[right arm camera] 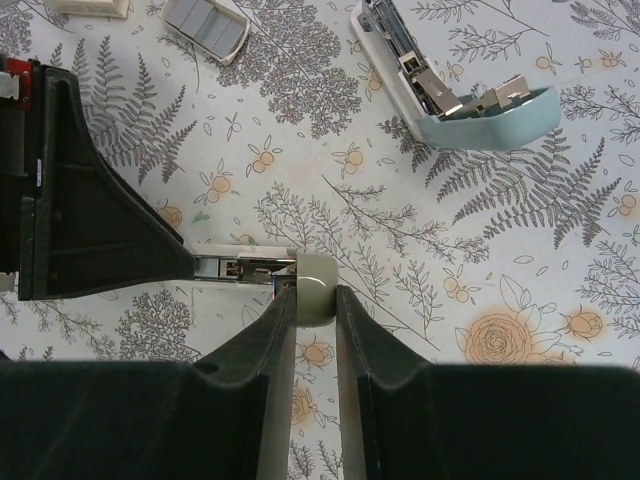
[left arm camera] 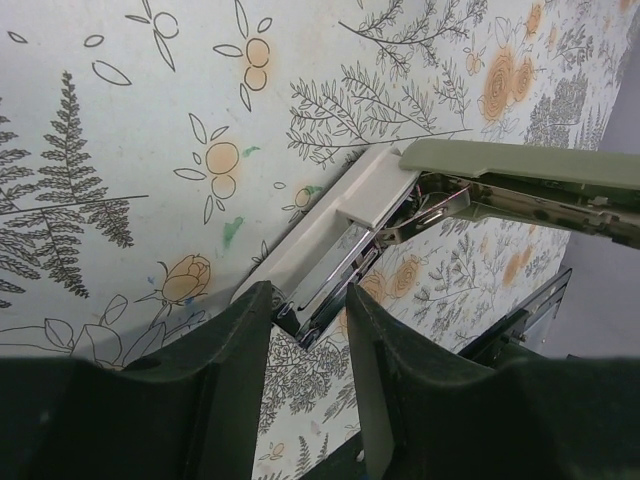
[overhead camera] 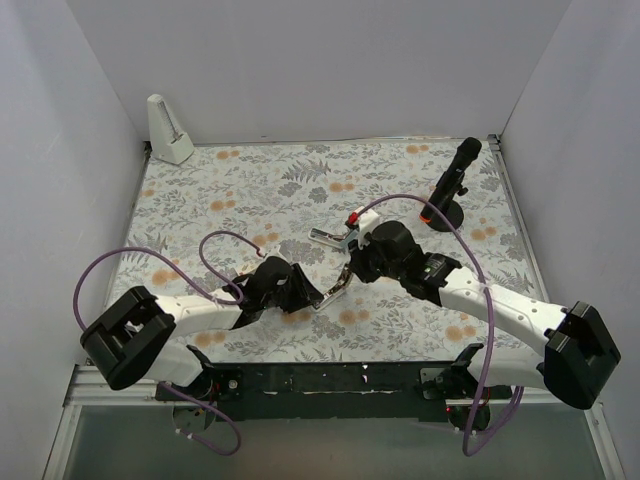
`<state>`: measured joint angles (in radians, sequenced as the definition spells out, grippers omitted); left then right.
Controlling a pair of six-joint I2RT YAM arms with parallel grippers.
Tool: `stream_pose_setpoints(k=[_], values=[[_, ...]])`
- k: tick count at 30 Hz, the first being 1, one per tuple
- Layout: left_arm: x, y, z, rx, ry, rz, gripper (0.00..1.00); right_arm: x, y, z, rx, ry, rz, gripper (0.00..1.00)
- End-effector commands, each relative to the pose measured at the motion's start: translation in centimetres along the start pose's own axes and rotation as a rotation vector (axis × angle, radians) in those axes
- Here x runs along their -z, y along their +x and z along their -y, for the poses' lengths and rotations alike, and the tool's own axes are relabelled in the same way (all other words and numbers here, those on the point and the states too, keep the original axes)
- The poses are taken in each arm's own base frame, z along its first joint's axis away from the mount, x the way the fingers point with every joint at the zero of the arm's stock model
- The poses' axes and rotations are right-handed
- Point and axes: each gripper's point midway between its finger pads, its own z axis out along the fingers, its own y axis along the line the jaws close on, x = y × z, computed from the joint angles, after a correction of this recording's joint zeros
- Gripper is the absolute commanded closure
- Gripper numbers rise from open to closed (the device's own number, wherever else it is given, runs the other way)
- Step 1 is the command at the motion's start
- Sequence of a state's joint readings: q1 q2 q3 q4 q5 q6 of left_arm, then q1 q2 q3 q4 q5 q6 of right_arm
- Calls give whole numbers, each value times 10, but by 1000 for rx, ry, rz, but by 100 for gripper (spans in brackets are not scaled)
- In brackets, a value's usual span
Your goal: Load the staples into the stapler
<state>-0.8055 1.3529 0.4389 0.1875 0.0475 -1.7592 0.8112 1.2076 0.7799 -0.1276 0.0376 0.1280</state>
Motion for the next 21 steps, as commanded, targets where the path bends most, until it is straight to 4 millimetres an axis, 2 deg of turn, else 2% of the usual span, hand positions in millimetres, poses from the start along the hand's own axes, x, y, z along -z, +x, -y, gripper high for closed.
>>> stream_pose_setpoints(k=[1, 10, 21], values=[[-2, -3, 18, -16, 44, -15, 66, 4, -8, -8, 87, 57, 51, 81], [-5, -2, 19, -17, 39, -26, 67, -1, 7, -40, 164, 29, 57, 83], [-3, -4, 13, -2, 20, -11, 70, -9, 20, -56, 263, 87, 45, 84]])
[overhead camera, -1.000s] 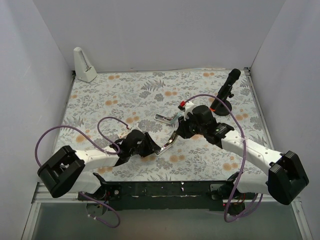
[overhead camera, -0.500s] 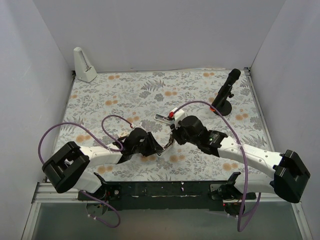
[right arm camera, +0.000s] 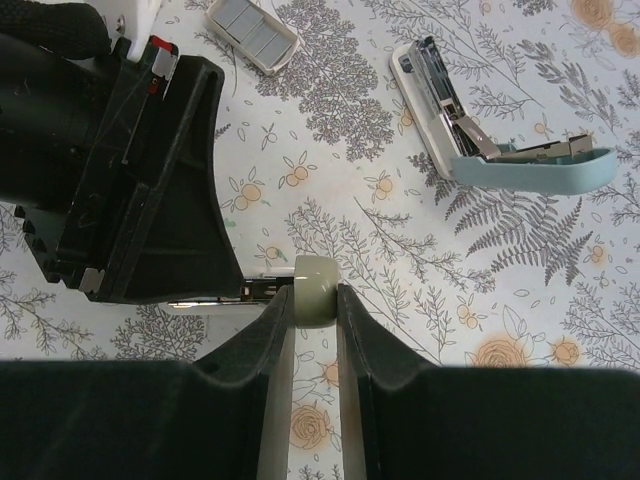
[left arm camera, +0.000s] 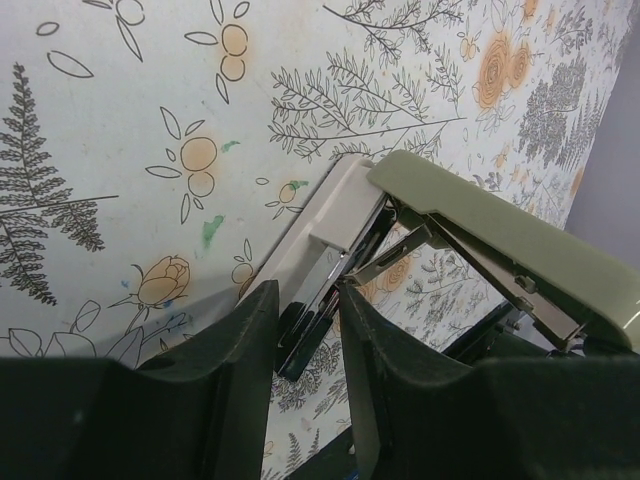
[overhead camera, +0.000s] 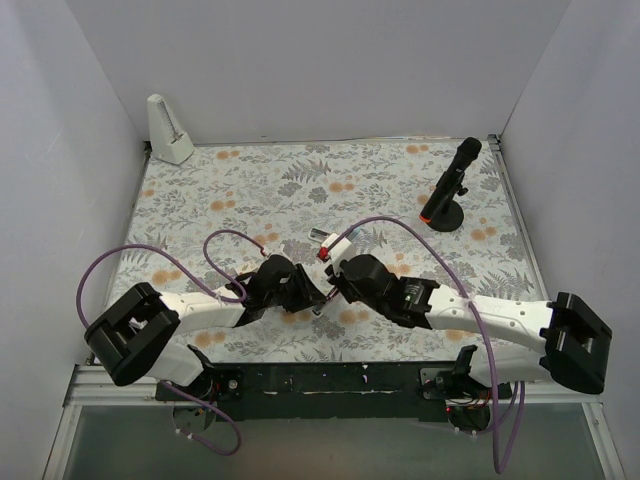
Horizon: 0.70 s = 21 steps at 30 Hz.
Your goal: Load the staples into the stapler
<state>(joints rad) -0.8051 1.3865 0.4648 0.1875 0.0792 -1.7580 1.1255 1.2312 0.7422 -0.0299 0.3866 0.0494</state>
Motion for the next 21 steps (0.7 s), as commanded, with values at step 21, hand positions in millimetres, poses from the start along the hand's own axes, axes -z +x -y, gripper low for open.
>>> stream_pose_setpoints(k=[21], values=[[120, -119, 6, 45, -22, 607, 53, -13, 65, -64, 251, 11, -90, 87]])
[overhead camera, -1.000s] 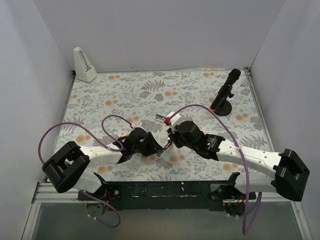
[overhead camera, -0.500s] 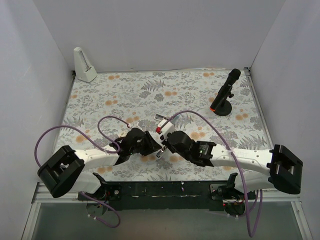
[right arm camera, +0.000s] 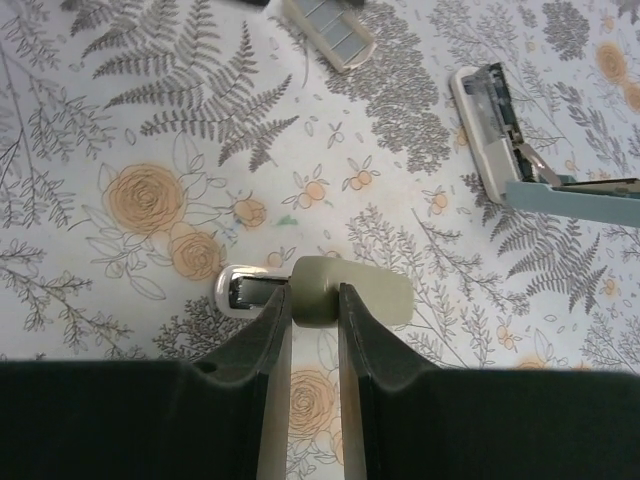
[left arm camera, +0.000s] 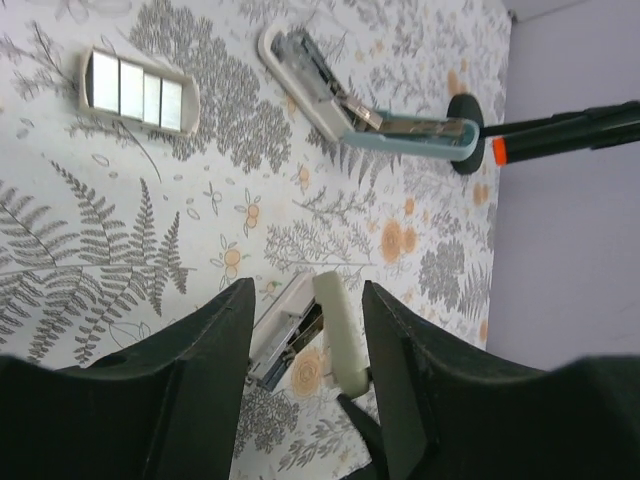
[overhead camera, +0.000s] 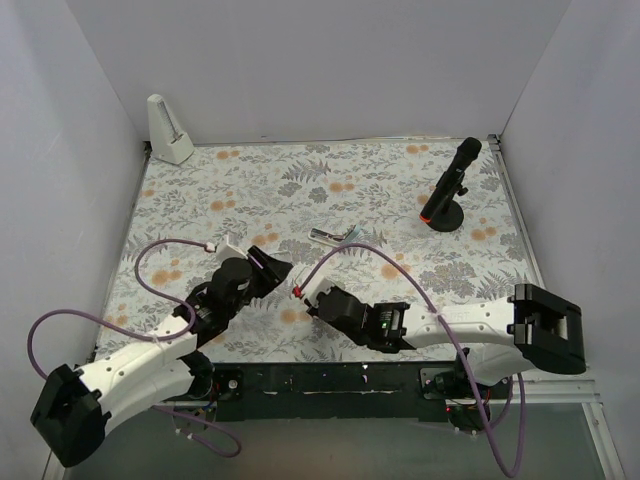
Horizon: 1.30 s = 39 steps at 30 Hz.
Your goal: Load the staples into the stapler
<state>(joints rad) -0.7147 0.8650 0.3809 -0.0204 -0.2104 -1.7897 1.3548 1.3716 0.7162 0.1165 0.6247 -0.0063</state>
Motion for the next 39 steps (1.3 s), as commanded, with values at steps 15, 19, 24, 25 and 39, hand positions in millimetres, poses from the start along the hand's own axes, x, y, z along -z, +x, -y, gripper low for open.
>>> stream_pose_setpoints(k=[15, 19, 24, 25, 39], values=[[74, -127, 29, -254, -90, 483, 28, 6, 45, -60, 149, -147, -208, 64], [82, -139, 30, -373, -137, 514, 7, 15, 30, -48, 167, -200, -272, 48], [90, -150, 36, -511, -165, 529, 2, 20, 7, -26, 77, -372, -326, 39], [91, -152, 39, -537, -161, 532, 2, 22, 4, -22, 73, -393, -332, 39], [124, -179, 14, -575, -241, 725, 2, -1, 2, -10, 79, -499, -411, 49]])
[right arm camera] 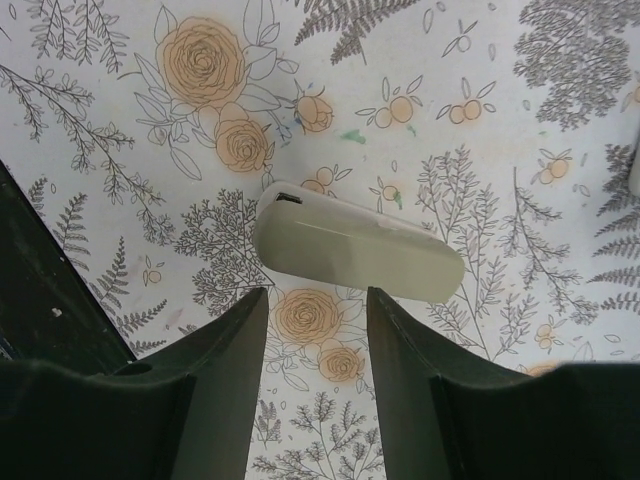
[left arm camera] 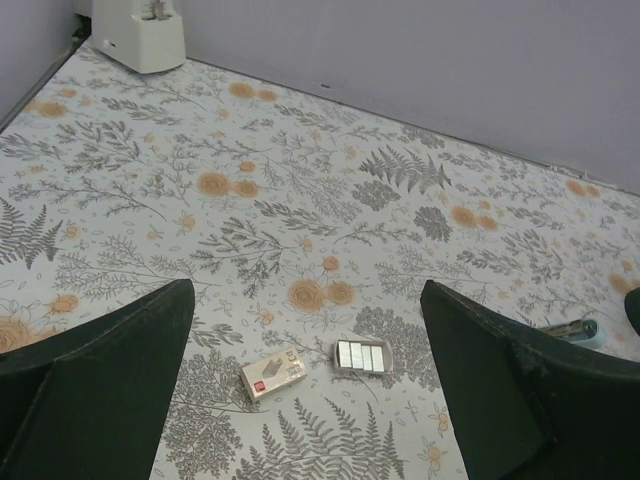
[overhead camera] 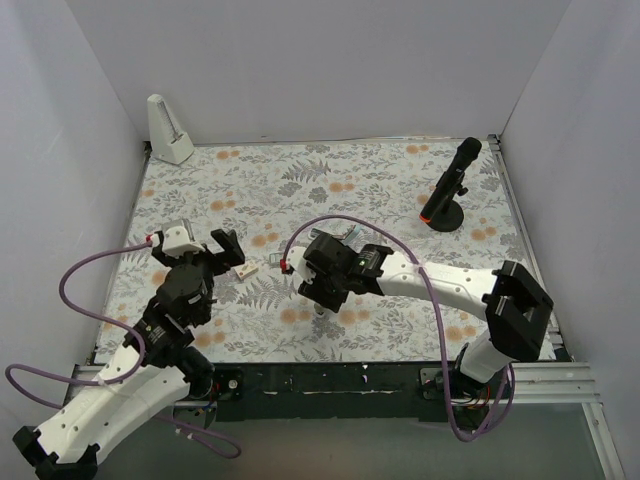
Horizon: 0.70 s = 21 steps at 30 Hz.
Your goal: Load the staples into the stapler
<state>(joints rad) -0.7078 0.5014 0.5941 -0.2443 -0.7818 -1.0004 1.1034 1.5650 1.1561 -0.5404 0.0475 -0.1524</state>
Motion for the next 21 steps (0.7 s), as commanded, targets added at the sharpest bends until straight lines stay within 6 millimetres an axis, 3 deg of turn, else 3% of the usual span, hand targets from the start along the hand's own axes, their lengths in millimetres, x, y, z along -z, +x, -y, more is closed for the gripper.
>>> stream_pose_setpoints(k=[1, 8, 16, 21], values=[[4, -16, -19, 5, -64, 86, 2, -4, -11, -8, 18, -71, 2, 49], [7, -20, -23, 21, -75, 105, 2, -22, -8, -10, 16, -84, -39, 53], [2, -13, -19, -7, -72, 76, 2, -12, -21, -5, 4, -61, -26, 55], [2, -11, -19, -6, -69, 69, 2, -15, -16, -6, -17, -60, -61, 56]])
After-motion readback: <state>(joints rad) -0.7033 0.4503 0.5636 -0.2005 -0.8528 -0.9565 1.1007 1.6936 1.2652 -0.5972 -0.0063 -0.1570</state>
